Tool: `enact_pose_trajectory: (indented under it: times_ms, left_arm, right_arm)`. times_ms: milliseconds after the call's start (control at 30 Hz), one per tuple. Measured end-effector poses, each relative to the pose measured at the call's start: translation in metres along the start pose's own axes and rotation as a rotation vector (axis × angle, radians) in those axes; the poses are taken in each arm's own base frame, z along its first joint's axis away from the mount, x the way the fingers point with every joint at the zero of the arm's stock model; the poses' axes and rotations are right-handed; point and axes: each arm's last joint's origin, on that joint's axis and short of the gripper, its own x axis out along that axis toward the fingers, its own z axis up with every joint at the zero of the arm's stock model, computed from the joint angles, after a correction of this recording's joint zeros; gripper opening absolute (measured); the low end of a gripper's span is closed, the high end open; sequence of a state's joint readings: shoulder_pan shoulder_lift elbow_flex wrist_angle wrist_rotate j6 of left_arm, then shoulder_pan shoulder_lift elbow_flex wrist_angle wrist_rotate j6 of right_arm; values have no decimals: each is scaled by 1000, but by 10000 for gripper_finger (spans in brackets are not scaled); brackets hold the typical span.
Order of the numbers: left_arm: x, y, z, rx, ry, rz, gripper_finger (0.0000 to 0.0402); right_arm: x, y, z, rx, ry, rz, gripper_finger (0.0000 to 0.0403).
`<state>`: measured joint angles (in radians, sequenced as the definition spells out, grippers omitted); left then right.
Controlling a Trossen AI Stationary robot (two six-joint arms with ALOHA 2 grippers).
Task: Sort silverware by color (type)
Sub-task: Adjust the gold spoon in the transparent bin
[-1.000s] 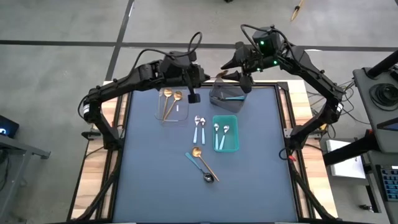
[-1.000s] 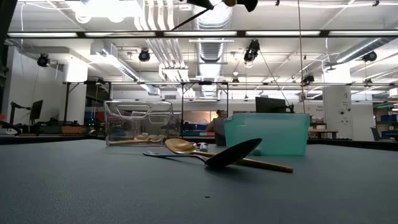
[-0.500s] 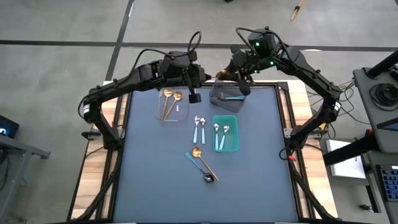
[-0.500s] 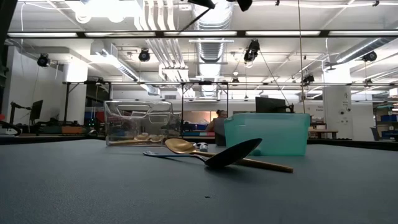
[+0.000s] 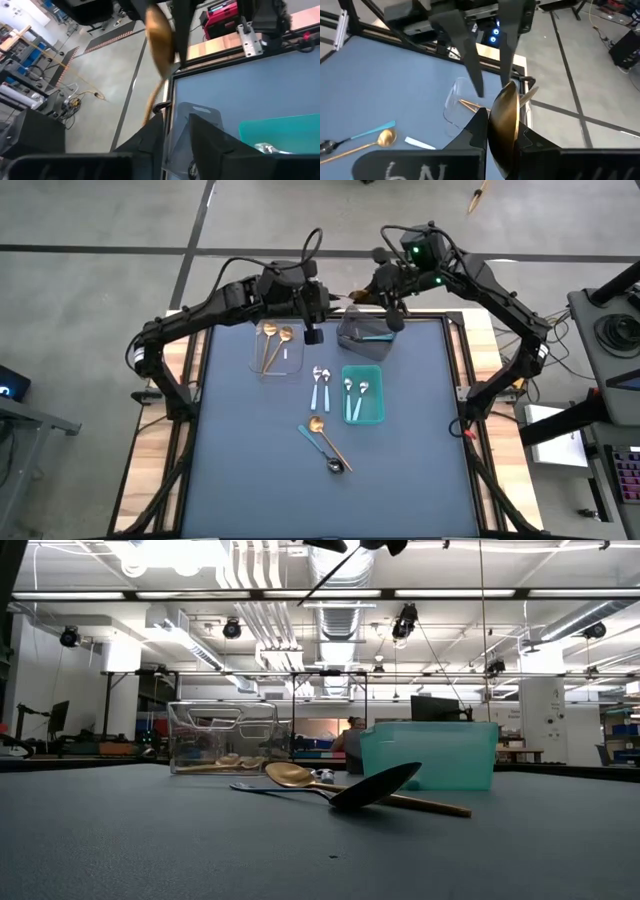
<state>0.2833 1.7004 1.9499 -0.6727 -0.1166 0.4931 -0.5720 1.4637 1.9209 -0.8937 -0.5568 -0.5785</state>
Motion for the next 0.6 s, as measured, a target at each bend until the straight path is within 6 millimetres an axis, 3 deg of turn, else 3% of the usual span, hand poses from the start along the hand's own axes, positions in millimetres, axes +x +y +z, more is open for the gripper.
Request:
enact_pose_trajectory:
  times_ms: [200, 400, 600]
  left_arm:
    - [-3, 8, -2, -10, -10, 0, 115]
    - [-31, 40, 5, -45, -111, 5, 129]
    - [-60, 87, -2, -288, -349, -363, 126]
  right_arm:
    - [-4, 1, -7, 10, 60, 6, 11]
    - [-6, 16, -14, -306, 217, 51, 11]
    - [0, 43, -2, -571, 251, 119, 12]
